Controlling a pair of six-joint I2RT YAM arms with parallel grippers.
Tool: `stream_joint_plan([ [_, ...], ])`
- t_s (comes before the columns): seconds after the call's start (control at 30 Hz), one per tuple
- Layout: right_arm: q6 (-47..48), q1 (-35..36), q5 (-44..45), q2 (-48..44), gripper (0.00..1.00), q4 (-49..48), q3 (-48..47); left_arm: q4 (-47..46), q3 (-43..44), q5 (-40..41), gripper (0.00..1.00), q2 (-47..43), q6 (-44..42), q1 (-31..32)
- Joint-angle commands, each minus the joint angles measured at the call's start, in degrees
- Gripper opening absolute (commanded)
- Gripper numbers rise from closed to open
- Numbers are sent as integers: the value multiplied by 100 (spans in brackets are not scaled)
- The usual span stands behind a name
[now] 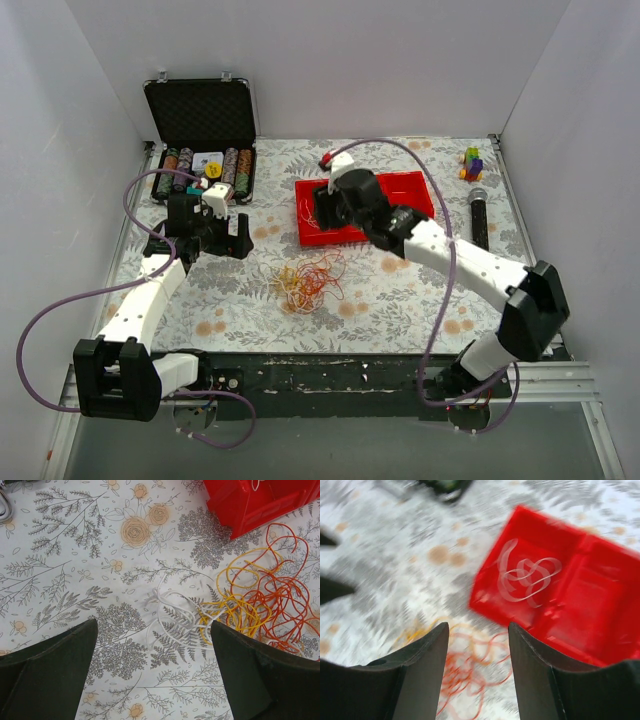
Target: Untangle the cables
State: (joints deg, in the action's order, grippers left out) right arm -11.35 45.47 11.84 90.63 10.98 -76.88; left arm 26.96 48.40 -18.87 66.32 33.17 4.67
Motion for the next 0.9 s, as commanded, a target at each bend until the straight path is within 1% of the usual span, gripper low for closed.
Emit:
stream_joint_plan([
  [0.0, 143, 1031, 63, -712, 59, -395, 1137, -33, 20, -116, 98, 38, -126, -36],
  [0.1, 63, 1839, 248, -1047, 57, -649, 1868, -94, -50, -160, 98, 91, -161, -36],
  [0.17, 28, 2184, 276, -1065, 56, -834, 2080, -121, -50, -169, 98, 135, -162, -27],
  [0.23, -7, 2386, 267, -899, 54, -870, 2072, -121, -42, -169, 98, 161, -153, -27],
  [0.43, 81, 2607, 197, -82, 50, -984, 1633, -147, -59, 6, 98, 214, -100, -36],
  [0.7, 133, 2616, 302, 859, 48, -844, 965, -130, -42, 59, 98, 328, -117, -89],
  [0.8, 142, 2590, 407, 1079, 41, -791, 859, -130, -59, 51, 98, 337, -135, -124],
  [0.87, 134, 2546, 460, 1176, 38, -756, 833, -138, -59, 42, 98, 337, -144, -133],
])
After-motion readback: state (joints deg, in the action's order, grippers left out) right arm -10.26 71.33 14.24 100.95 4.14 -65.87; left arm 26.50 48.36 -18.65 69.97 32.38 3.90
